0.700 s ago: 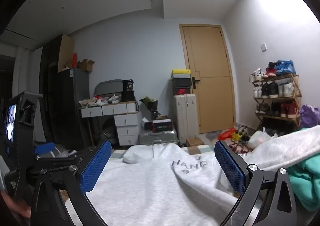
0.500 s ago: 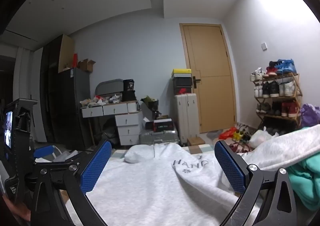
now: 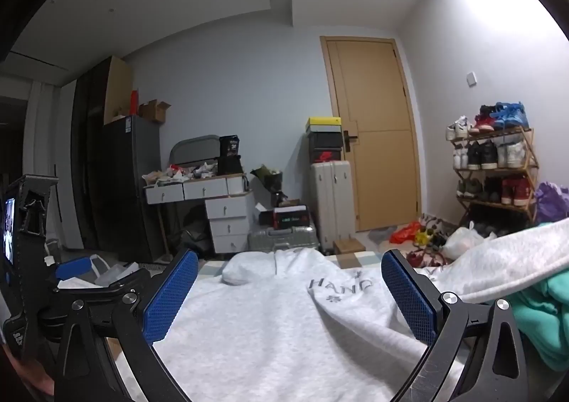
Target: Fold large clothes
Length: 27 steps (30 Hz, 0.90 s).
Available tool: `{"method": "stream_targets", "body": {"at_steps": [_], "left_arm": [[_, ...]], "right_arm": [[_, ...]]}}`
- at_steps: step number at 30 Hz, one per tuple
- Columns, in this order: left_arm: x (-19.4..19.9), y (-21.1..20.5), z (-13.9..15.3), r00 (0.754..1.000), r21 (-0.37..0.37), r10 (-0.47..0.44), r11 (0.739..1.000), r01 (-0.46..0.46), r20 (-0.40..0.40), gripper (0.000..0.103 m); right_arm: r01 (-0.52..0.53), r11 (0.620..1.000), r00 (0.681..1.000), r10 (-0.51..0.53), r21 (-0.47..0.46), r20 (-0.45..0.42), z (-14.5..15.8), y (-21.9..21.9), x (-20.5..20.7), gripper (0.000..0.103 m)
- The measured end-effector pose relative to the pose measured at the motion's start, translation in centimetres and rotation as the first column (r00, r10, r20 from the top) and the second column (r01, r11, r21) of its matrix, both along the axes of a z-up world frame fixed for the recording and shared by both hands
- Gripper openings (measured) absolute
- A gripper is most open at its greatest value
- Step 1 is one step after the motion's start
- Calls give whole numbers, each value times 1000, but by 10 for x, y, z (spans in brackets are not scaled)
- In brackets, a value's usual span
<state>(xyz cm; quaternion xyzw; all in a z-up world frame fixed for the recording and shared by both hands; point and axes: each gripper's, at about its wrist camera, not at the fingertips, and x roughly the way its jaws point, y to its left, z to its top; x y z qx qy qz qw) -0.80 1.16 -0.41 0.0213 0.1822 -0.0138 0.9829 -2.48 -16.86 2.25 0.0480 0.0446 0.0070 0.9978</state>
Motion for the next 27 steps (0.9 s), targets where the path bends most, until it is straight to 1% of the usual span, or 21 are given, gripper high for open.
{"method": "stream_targets", "body": {"at_steps": [6, 27], "left_arm": [[0, -1, 0, 1000, -12, 2, 1000, -2, 2, 102], [-1, 2, -5, 1000, -8, 1, 1000, -1, 3, 102]], "right_arm": [[7, 1000, 1000, -7, 5, -10, -1, -1, 1, 103], [8, 999, 999, -7, 34, -36, -3, -3, 3, 103]]}}
